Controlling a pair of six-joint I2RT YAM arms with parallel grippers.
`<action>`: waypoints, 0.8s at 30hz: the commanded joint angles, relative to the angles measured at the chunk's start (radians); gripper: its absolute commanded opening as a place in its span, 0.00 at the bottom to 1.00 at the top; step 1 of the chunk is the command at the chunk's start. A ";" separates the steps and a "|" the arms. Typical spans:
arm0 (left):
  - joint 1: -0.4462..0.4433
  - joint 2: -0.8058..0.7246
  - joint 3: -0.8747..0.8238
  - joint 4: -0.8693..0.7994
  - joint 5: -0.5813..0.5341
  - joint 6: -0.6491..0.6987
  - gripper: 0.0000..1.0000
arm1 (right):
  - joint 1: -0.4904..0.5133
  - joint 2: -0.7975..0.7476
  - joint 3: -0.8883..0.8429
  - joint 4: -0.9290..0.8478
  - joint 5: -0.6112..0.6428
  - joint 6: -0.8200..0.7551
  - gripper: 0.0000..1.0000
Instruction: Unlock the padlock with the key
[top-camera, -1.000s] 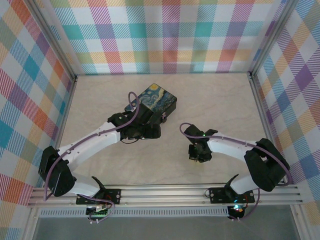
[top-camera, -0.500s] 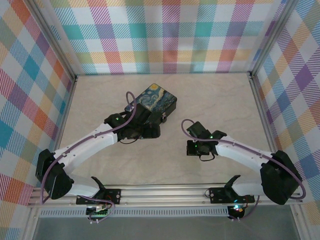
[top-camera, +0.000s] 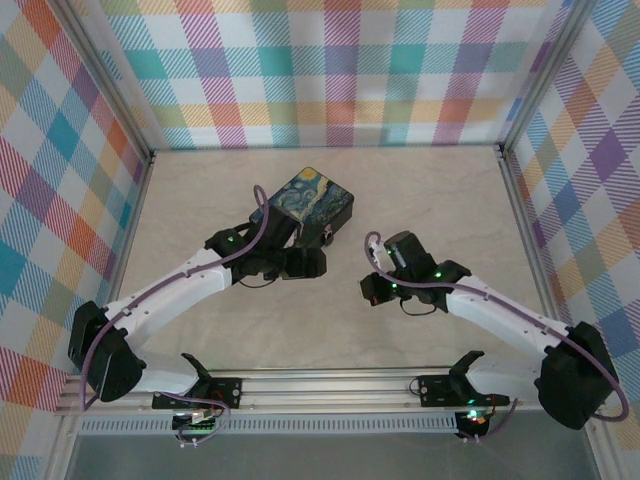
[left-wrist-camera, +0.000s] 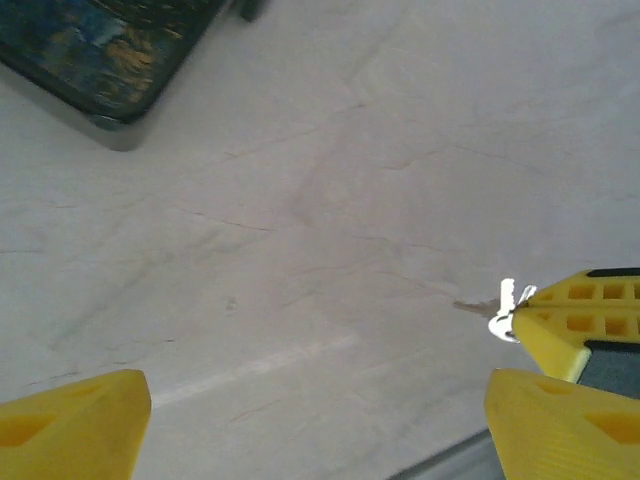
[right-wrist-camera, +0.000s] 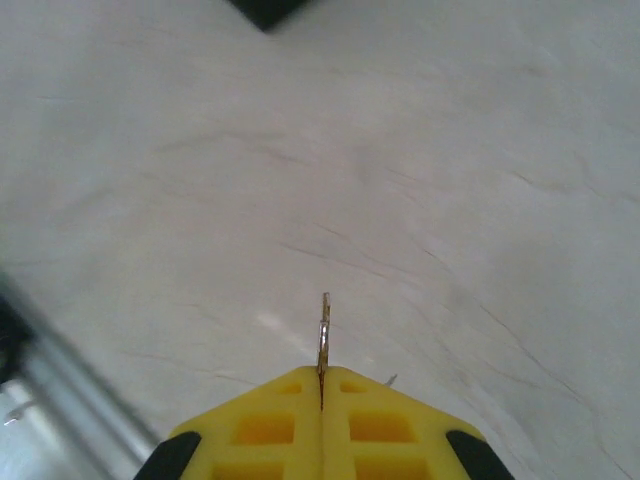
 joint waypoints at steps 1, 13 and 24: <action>0.058 -0.046 -0.060 0.110 0.208 0.029 0.83 | -0.024 -0.024 0.020 0.114 -0.237 -0.104 0.00; 0.095 -0.074 -0.143 0.317 0.442 0.053 0.67 | -0.103 0.141 0.147 0.187 -0.532 -0.127 0.00; 0.108 -0.044 -0.162 0.380 0.465 0.016 0.55 | -0.103 0.194 0.165 0.232 -0.595 -0.104 0.00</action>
